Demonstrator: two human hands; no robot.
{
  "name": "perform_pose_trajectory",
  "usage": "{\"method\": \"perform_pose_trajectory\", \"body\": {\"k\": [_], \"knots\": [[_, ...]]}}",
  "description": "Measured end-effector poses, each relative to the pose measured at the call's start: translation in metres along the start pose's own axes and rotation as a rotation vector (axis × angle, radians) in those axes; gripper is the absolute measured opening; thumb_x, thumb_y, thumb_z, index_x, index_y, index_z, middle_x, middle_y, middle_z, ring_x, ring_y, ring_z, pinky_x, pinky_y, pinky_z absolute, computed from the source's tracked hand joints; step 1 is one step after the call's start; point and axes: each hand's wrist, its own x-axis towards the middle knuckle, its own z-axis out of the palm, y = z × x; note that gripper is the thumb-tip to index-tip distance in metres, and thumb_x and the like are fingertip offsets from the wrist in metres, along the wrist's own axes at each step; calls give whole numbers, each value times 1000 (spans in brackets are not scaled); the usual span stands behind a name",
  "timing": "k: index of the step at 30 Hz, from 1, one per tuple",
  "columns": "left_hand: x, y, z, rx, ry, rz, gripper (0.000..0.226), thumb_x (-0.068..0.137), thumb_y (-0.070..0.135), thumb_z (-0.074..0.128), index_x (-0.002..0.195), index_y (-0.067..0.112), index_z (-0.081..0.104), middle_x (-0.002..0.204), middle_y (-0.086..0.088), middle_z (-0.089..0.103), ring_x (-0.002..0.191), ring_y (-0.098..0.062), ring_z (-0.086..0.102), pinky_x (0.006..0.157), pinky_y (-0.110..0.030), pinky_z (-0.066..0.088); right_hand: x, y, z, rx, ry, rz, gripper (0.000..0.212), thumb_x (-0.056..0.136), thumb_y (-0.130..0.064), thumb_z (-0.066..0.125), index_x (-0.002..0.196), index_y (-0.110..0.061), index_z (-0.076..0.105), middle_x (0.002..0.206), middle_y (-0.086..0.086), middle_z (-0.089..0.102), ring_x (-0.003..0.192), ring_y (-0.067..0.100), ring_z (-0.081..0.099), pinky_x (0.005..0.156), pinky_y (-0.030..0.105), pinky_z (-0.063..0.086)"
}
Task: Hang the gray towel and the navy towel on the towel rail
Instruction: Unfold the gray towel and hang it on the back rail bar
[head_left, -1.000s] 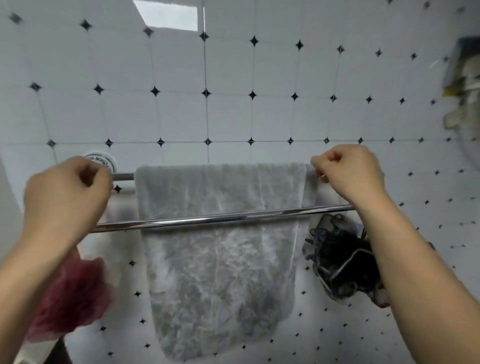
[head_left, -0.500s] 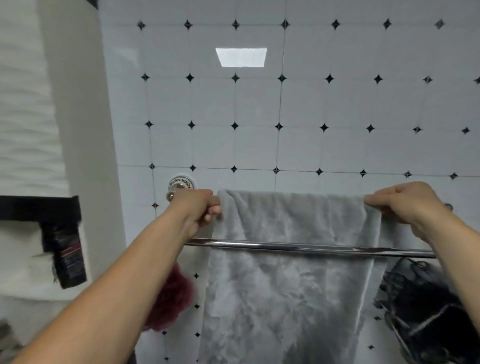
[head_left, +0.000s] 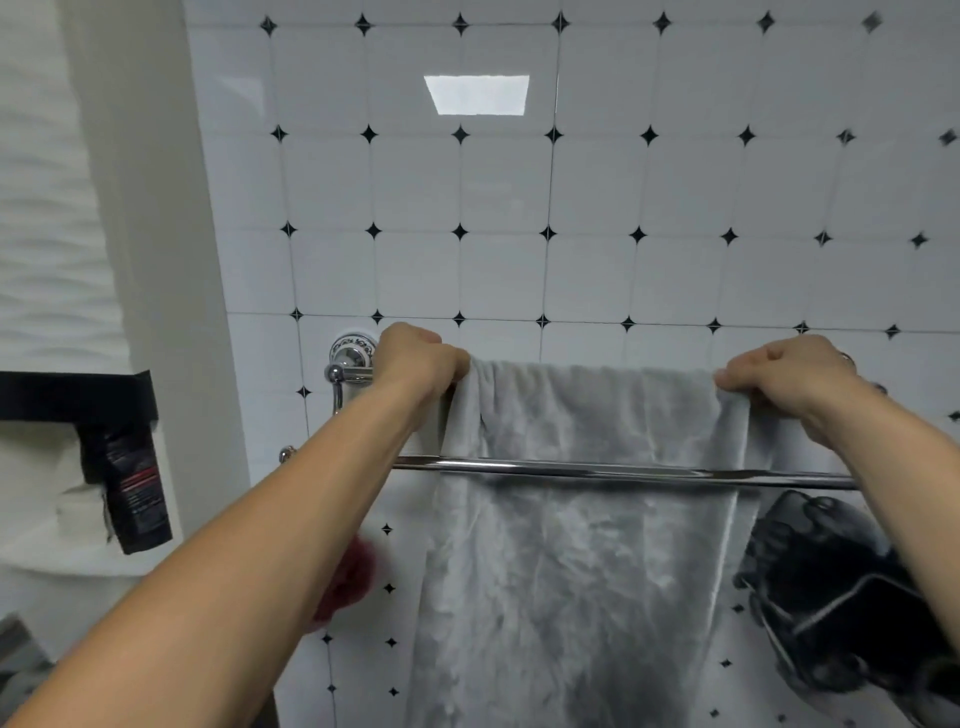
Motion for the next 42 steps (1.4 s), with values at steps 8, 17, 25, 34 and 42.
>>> {"method": "perform_pose_trajectory", "body": {"k": [8,17,25,34,42], "knots": [[26,-16,-47,368,74,176,21,60,5,81,65,16,64,63,-2,64,55,-16,58,49,-20,49,17,4,-21,34,42,31,23,67,-6,84,77,-14,65,75,12,67,66,25,62,71,41,55],[17,-17,-35,593,28,343,17,76,14,68,91,19,73,83,-6,70,72,-26,67,65,-20,51,16,12,-27,-17,72,5,30,58,-20,91,72,-16,65,74,10,70,59,23,66,60,35,59],[24,-26,-27,550,-138,376,6,79,32,72,84,28,72,94,-5,74,90,-22,65,89,-41,53,12,15,-29,-85,88,-30,24,67,-15,84,70,-20,61,67,4,65,37,9,59,38,15,43],[32,-31,-41,456,-331,275,16,86,25,72,101,23,75,101,4,74,102,-13,66,93,-30,48,28,27,-37,-175,127,-19,25,63,-16,87,75,-16,65,82,9,70,80,30,70,80,45,59],[30,-19,-28,848,-101,446,17,87,31,58,73,34,64,100,7,69,101,-28,61,92,-46,46,28,30,-30,-140,187,-50,23,69,-16,83,72,-19,61,92,17,66,76,30,64,72,41,59]]}}
